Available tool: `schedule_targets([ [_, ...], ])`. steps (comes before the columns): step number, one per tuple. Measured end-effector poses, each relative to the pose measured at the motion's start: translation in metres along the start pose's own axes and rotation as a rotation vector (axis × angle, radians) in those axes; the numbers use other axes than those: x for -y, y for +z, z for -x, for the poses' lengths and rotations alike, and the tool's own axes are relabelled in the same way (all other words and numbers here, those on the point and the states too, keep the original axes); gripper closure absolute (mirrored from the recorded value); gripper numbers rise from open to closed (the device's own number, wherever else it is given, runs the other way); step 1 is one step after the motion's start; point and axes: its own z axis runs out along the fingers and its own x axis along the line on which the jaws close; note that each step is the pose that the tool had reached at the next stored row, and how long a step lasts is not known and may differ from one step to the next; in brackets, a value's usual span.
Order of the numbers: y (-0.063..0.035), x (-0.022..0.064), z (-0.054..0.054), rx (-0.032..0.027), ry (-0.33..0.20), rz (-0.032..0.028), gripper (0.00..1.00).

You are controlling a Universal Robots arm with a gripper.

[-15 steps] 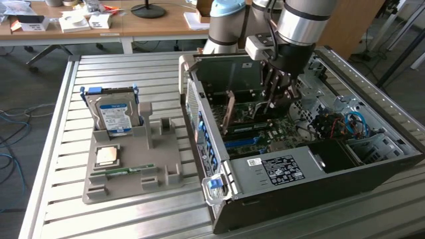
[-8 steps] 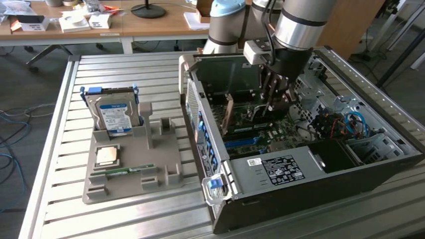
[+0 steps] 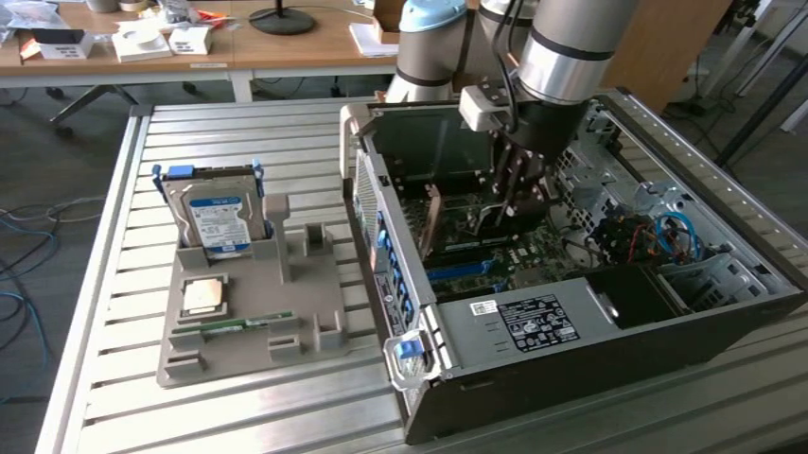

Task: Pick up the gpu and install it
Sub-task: 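Insert the gpu into the slot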

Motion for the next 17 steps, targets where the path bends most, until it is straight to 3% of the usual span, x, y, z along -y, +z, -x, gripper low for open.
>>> schedule_targets([
  [6,0.0067,-0.0013,0.0,0.0,0.001,-0.0005,0.74],
  [17,0.0102,-0.0033,0.0,0.0002,0.001,-0.0007,0.74],
])
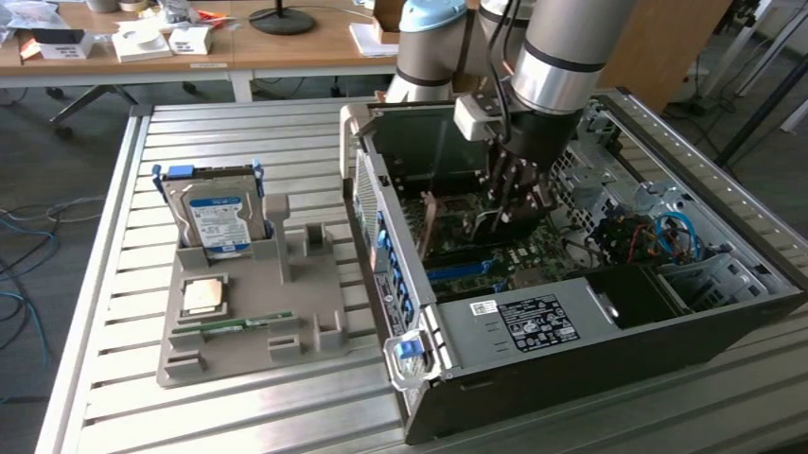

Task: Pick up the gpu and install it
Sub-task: 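Insert the gpu into the slot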

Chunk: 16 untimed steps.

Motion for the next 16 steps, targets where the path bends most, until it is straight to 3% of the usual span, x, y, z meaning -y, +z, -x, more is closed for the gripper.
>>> schedule_targets([
  [8,0.0109,-0.0017,0.0,-0.0002,0.0,-0.0005,0.74],
  [16,0.0114,-0.0053,0.0,-0.0002,0.0,-0.0029,0.74],
])
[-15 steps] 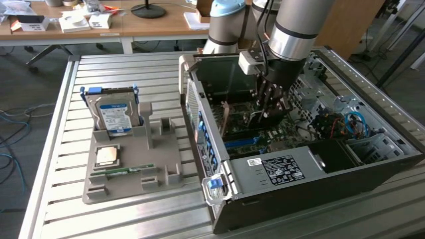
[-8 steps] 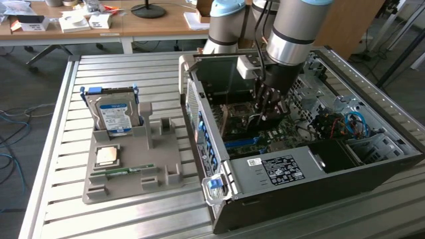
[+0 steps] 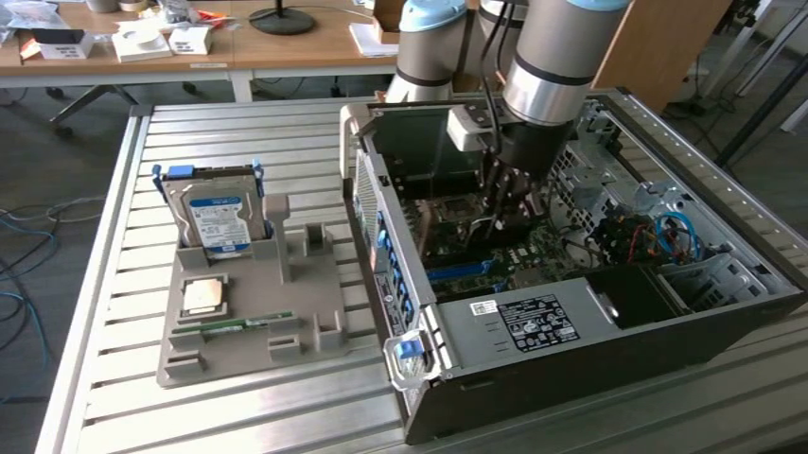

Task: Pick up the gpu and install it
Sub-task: 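Insert the gpu into the slot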

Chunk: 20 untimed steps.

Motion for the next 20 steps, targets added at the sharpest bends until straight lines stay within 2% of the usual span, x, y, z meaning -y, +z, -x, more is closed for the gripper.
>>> schedule_targets([
  [6,0.0051,-0.0029,0.0,-0.0003,0.0,-0.0021,0.74],
  [20,0.0061,-0.0088,-0.0022,-0.0005,0.0,-0.0023,0.74],
])
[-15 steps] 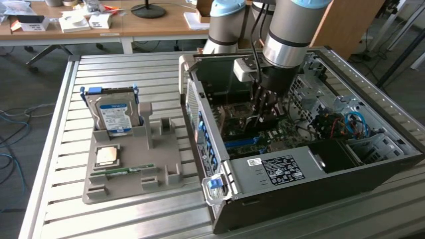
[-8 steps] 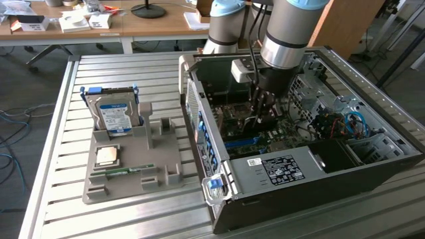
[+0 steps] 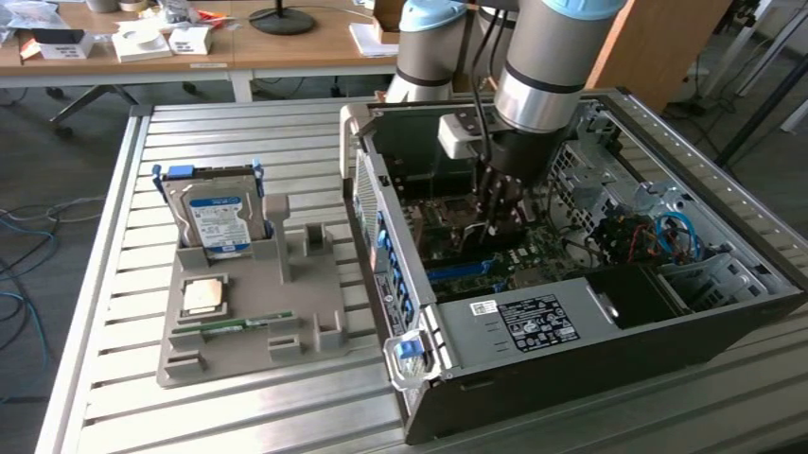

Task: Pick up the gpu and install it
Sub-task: 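Insert the gpu into the slot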

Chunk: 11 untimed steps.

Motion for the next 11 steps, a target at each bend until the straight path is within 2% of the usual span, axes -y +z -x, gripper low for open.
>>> schedule_targets([
  [11,0.0001,-0.0057,0.0,-0.0001,0.0,-0.0001,0.74],
])
